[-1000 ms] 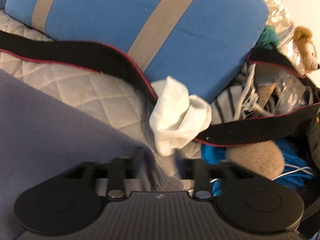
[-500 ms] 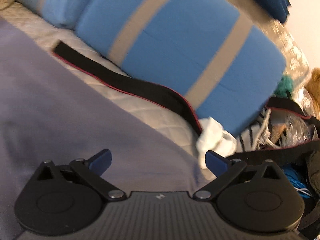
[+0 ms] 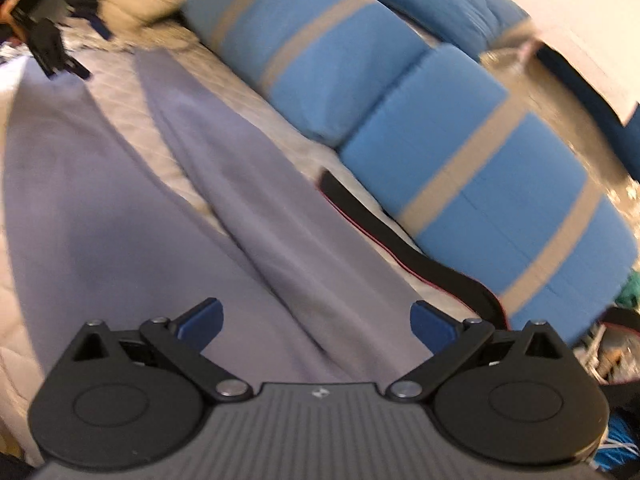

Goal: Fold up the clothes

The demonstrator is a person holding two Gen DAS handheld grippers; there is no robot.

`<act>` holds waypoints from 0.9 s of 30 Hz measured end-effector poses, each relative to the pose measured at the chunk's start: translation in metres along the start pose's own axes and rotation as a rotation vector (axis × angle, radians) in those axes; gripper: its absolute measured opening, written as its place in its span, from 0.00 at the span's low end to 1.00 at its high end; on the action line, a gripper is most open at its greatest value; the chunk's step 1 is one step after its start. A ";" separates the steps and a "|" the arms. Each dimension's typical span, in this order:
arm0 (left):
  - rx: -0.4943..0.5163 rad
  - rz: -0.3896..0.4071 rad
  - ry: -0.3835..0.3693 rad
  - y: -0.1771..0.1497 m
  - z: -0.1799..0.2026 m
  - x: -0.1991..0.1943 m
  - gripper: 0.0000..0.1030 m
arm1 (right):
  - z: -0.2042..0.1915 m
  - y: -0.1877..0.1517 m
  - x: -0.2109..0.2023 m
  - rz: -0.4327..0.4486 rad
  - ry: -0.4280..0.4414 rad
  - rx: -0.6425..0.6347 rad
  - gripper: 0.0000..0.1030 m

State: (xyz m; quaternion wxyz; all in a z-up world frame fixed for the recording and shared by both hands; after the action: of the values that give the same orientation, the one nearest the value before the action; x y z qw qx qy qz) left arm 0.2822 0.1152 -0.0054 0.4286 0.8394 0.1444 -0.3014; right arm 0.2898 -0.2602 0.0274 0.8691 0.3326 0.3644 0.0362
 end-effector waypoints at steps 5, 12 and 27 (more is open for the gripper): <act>0.122 0.070 -0.141 0.036 0.033 0.010 0.76 | -0.024 0.028 -0.001 0.051 0.064 0.013 1.00; 0.149 0.078 -0.365 0.079 0.055 0.052 0.71 | -0.053 0.051 -0.003 0.111 0.121 -0.002 1.00; 0.111 -0.004 -0.515 0.083 0.058 0.105 0.26 | -0.072 0.049 -0.006 0.148 0.162 0.039 1.00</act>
State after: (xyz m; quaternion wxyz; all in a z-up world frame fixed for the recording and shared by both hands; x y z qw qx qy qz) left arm 0.3834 0.0173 -0.0454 0.4039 0.7570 0.0151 -0.5135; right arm 0.2474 -0.1846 0.0234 0.8250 0.3715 0.4085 0.1200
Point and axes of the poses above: each gripper's, at about its wrist camera, not at the fingertips, and x roughly the way its jaws point, z to its right, y to its top, the point moved 8 cm from there along x, roughly the way its jaws point, and after that the axes turned 7 degrees about -x, right-handed, at the moved point
